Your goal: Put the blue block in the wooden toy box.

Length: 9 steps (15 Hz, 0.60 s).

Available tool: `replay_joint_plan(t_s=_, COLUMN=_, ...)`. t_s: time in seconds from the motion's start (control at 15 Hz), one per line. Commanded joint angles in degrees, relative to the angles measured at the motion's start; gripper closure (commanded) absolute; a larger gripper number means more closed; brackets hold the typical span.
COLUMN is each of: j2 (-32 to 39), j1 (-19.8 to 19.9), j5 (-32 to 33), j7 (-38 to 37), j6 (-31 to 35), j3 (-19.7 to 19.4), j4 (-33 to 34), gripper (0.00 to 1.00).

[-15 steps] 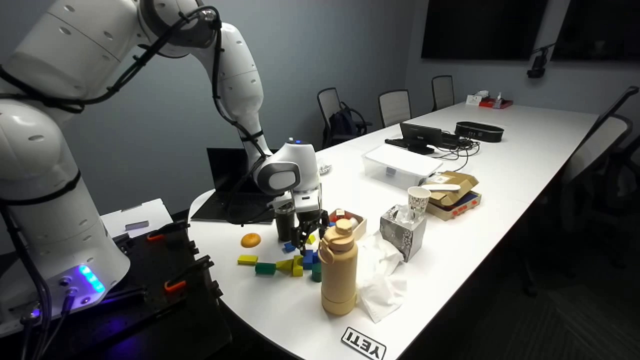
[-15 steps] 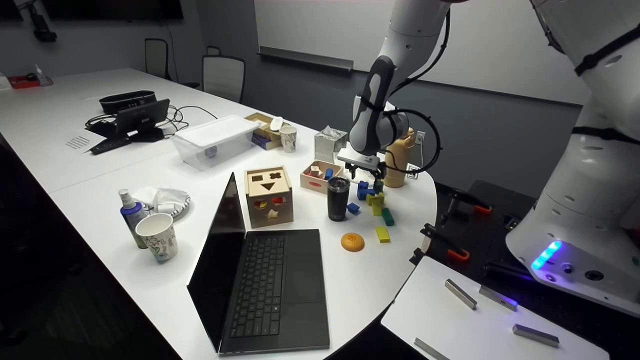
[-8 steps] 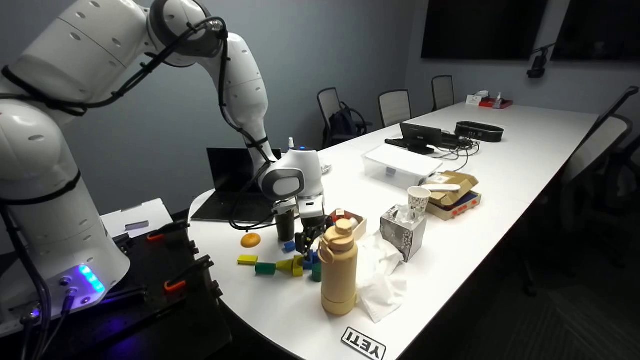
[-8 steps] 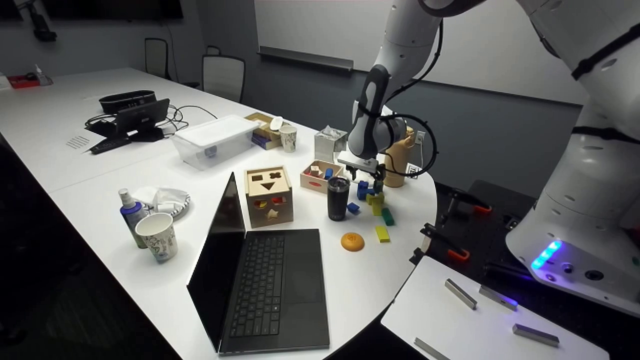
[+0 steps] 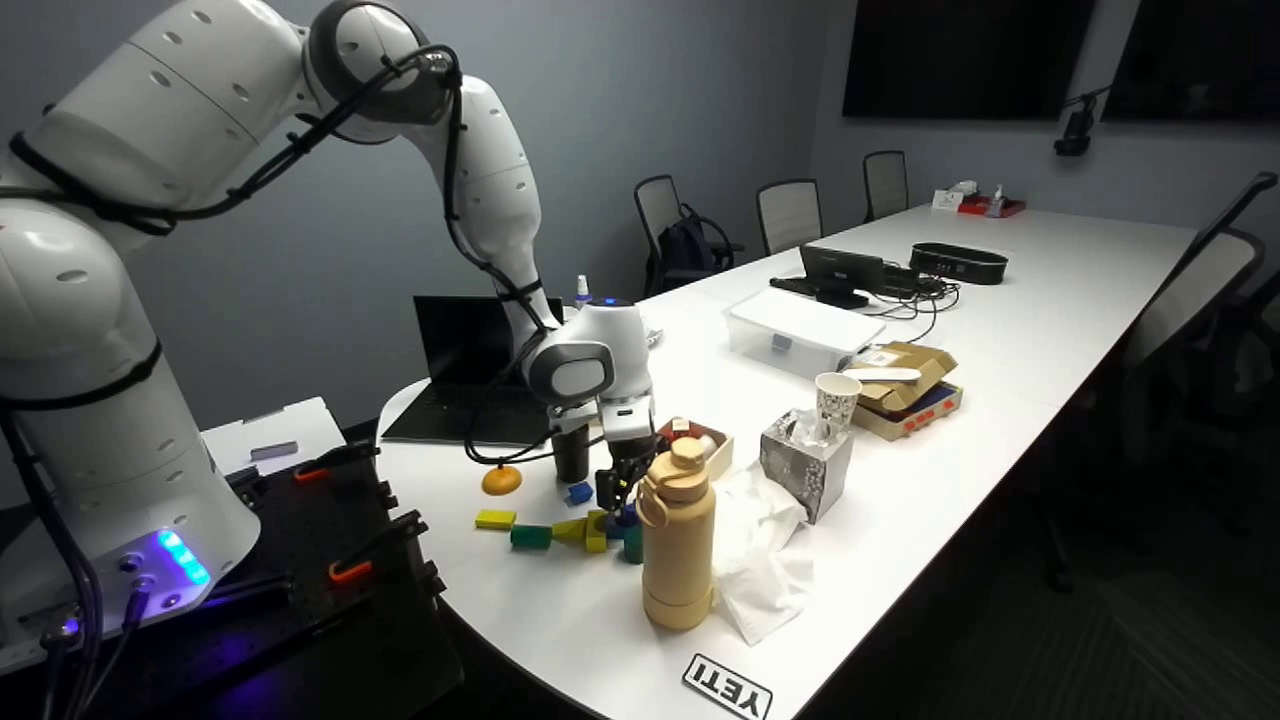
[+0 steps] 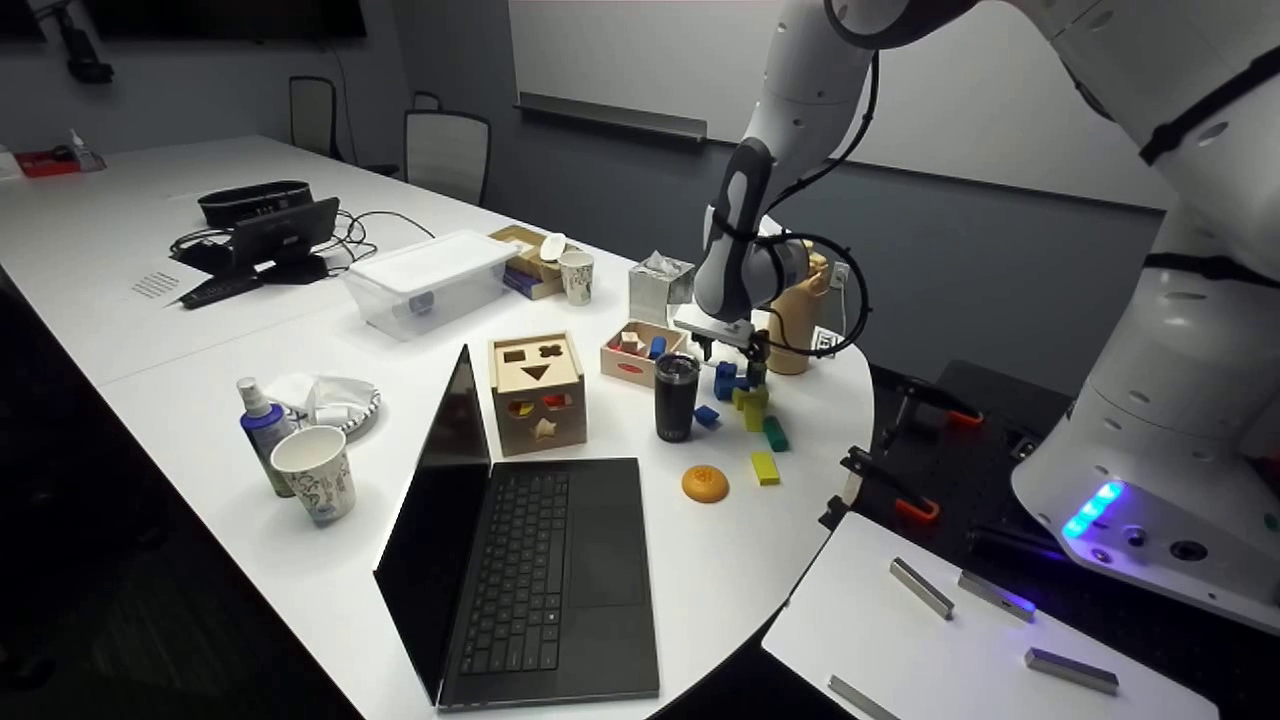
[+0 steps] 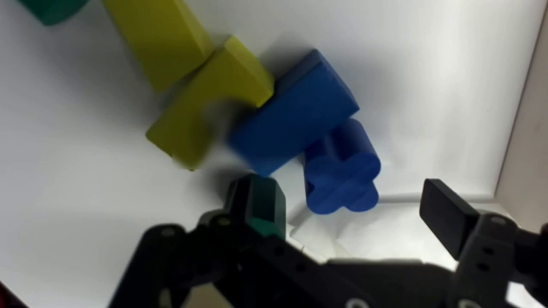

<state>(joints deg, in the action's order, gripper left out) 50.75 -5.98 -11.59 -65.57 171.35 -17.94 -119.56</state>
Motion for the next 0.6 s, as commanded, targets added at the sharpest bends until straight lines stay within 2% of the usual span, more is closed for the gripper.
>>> replay_joint_plan(t_s=0.0, j2=0.77, j1=-0.73, j5=-1.53, j7=0.33, j6=-0.05, j3=-0.46, j4=0.99, gripper=0.26)
replay_joint_plan(t_s=0.07, j2=0.80, j1=-0.75, j5=-1.58, j7=0.28, j6=0.00, j3=-0.47, j4=0.99, gripper=0.26)
replay_joint_plan(t_s=0.13, j2=0.89, j1=-0.72, j5=-1.61, j7=0.26, j6=0.07, j3=-0.46, j4=1.08, gripper=0.31)
replay_joint_plan(t_s=0.53, j2=1.02, j1=-0.85, j5=-1.67, j7=0.14, j6=0.28, j3=-0.60, j4=1.23, gripper=0.78)
